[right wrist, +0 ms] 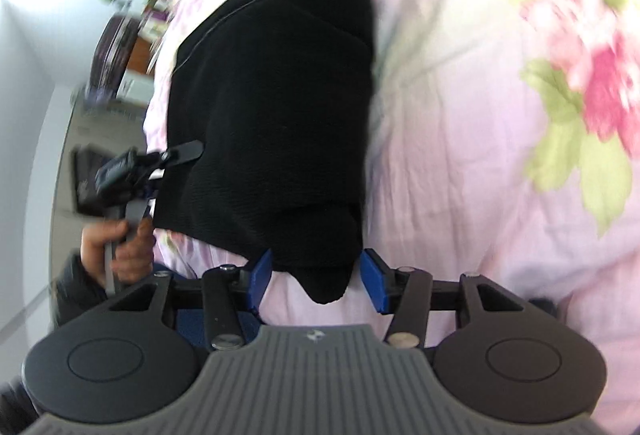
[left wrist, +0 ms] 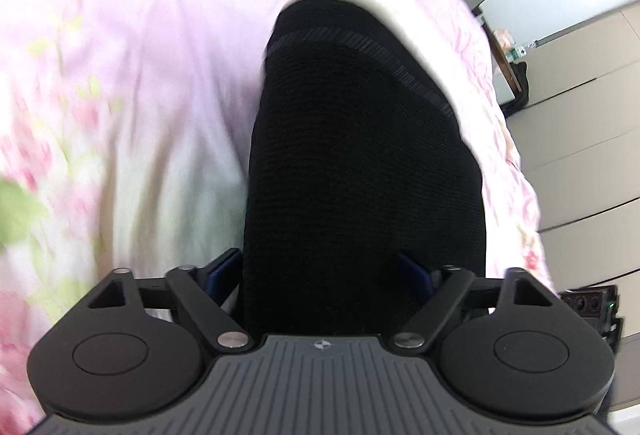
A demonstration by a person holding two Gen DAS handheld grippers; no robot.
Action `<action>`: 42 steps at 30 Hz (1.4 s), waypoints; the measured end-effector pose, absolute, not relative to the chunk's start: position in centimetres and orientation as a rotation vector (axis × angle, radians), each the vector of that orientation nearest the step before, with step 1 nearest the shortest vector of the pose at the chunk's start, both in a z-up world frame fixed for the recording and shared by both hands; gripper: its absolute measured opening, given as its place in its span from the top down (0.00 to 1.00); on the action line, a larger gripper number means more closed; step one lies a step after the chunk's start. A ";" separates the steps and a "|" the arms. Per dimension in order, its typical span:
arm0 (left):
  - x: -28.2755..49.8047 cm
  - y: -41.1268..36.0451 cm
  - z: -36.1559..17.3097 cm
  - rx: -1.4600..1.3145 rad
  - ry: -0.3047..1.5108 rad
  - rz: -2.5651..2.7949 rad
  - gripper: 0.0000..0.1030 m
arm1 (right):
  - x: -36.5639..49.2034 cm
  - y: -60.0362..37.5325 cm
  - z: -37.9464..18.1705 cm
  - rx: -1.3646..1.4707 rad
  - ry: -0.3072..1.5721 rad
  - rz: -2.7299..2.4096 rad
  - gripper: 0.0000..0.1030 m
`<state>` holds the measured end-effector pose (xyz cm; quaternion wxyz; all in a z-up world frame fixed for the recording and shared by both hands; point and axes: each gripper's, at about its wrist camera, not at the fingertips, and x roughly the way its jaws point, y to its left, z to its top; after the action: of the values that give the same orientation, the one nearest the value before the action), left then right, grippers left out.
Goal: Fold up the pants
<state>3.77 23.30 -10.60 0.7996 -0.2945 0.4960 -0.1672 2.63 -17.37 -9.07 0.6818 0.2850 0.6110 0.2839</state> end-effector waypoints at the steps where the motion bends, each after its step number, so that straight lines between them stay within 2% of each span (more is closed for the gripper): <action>1: 3.6 22.7 -9.5 -0.582 1.023 -0.345 0.19 | 2.3 -17.8 -9.5 0.714 1.371 0.604 0.54; 4: 3.3 21.2 -6.7 -0.520 0.941 -0.339 0.18 | 0.3 -19.8 -11.0 1.036 1.329 0.497 0.54; 6: 3.9 19.4 -5.2 -0.457 0.923 -0.338 0.15 | -1.5 -20.5 -12.2 1.177 1.303 0.418 0.61; 9: 5.2 16.0 -2.7 -0.301 0.894 -0.309 0.15 | -4.0 -20.6 -13.9 1.401 1.207 0.303 0.61; 12: 6.9 13.9 -1.5 -0.227 1.014 -0.178 0.16 | -5.6 -20.7 -14.8 1.534 1.117 0.221 0.61; 16: 6.2 14.3 -1.2 -0.131 1.061 -0.042 0.18 | -6.7 -19.9 -14.4 1.563 1.026 0.165 0.60; 20: 4.0 15.0 -0.2 -0.039 0.964 0.101 0.18 | -7.3 -19.8 -14.6 1.576 0.983 0.119 0.61; 24: 4.3 11.0 0.6 -0.038 0.913 -0.098 0.13 | -8.1 -18.7 -14.5 1.609 0.904 0.056 0.65; 26: 5.2 8.6 -0.1 0.006 0.925 -0.178 0.13 | -8.6 -17.9 -14.5 1.630 0.860 0.041 0.74; 27: 5.7 7.5 -0.7 0.045 0.935 -0.181 0.13 | -8.8 -18.0 -14.4 1.640 0.843 0.045 0.86; 28: 6.3 6.7 -1.4 0.072 0.951 -0.176 0.13 | -9.0 -17.9 -14.4 1.640 0.824 0.054 0.92; 29: 6.8 6.3 -2.2 0.083 0.963 -0.173 0.13 | -9.0 -17.7 -14.3 1.635 0.811 0.070 0.94; 30: 7.2 6.1 -2.8 0.076 0.982 -0.173 0.14 | -9.2 -17.7 -14.0 1.627 0.809 0.086 1.00; 36: 6.0 7.9 -4.5 -0.011 1.008 -0.157 0.10 | -10.2 -16.1 -13.4 1.510 0.914 0.111 1.00; 42: 4.4 11.4 -2.4 -0.047 0.923 -0.091 0.14 | -10.8 -16.0 -13.0 1.476 0.967 0.112 1.00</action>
<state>4.44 11.39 -2.39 0.8942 -0.0226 0.4450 -0.0437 -10.80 -15.95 -13.02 0.6342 0.6454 0.4230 0.0489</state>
